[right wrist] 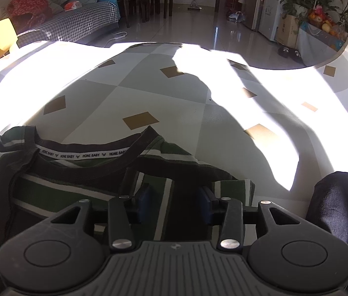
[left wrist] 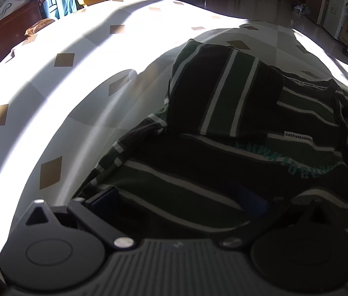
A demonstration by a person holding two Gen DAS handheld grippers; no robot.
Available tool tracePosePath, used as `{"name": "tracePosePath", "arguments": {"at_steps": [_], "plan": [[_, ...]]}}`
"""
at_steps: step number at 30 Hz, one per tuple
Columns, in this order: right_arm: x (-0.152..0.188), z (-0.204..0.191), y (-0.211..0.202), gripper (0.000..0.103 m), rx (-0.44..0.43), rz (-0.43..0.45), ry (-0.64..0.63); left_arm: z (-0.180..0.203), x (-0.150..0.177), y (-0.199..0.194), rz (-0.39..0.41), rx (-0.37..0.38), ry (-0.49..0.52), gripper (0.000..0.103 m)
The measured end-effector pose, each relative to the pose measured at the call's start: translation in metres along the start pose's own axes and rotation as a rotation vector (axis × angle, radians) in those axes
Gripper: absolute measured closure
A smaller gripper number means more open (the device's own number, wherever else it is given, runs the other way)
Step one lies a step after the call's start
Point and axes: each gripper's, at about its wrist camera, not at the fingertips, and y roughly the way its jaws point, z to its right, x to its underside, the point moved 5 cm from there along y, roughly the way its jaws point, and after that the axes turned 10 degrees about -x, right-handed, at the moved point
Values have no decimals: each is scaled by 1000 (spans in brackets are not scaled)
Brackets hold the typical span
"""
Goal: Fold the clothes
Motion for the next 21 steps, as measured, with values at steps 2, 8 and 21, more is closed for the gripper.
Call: {"name": "tracePosePath", "arguments": {"at_steps": [2, 8, 21], "plan": [[-2, 0, 1, 61, 3, 2, 5, 4, 3, -3, -1, 7, 12, 0], [-4, 1, -1, 61, 6, -2, 26, 10, 10, -9, -14, 40, 46, 0], [-1, -38, -32, 61, -160, -61, -6, 9, 15, -15, -55, 81, 110, 0]]}}
